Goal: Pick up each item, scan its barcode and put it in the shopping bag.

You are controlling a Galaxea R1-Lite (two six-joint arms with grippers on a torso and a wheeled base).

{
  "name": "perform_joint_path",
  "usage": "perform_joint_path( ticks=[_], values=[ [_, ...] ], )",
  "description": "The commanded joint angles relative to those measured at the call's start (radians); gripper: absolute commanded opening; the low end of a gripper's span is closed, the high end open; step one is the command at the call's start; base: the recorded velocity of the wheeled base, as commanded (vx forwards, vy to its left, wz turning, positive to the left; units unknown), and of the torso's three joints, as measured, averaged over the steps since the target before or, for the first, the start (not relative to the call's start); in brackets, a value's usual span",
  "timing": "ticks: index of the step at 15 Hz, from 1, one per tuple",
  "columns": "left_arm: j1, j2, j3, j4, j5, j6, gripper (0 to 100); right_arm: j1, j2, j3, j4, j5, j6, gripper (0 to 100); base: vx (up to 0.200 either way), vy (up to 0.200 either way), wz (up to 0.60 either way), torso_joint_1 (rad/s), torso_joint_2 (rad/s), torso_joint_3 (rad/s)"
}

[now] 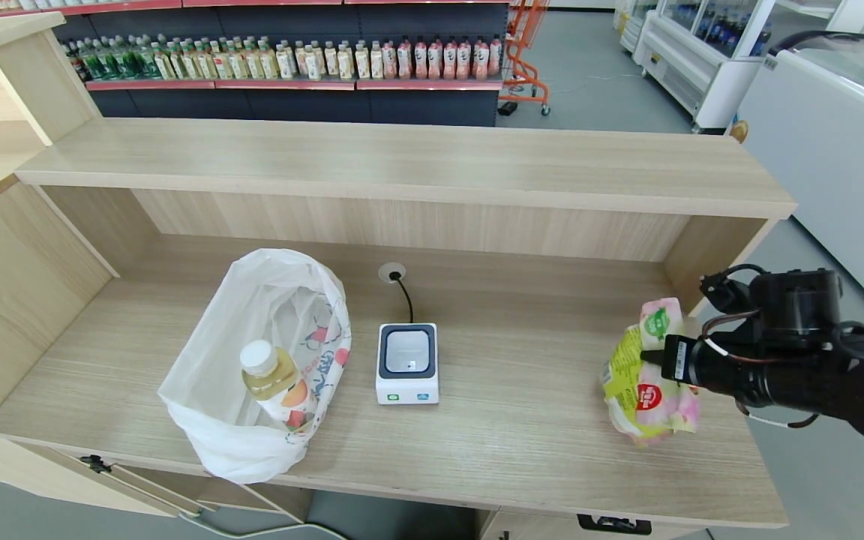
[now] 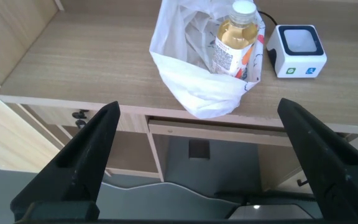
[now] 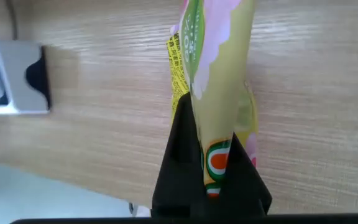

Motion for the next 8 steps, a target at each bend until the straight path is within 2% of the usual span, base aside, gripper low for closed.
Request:
perform_joint_path(
  ticks=[1,2,4,5,6,8],
  values=[
    [0.0,0.0,0.0,0.0,0.0,0.0,100,-0.029,-0.109,0.057,-0.042,0.127,-0.089,0,0.0,0.0,0.0,0.0,0.0,0.0],
    [0.0,0.0,0.0,0.0,0.0,0.0,100,-0.055,-0.161,0.066,-0.05,0.306,-0.207,0,0.0,0.0,0.0,0.0,0.0,0.0],
    [0.0,0.0,0.0,0.0,0.0,0.0,100,-0.083,-0.201,0.068,-0.05,0.503,-0.325,0,0.0,0.0,0.0,0.0,0.0,0.0],
    [0.0,0.0,0.0,0.0,0.0,0.0,100,-0.097,-0.232,0.072,-0.045,0.67,-0.411,0,0.0,0.0,0.0,0.0,0.0,0.0],
    [0.0,0.0,0.0,0.0,0.0,0.0,100,-0.097,-0.249,0.075,-0.045,0.771,-0.437,0,0.0,0.0,0.0,0.0,0.0,0.0],
    [0.0,0.0,0.0,0.0,0.0,0.0,100,-0.089,-0.281,0.075,-0.044,0.892,-0.448,0,0.0,0.0,0.0,0.0,0.0,0.0]
  ],
)
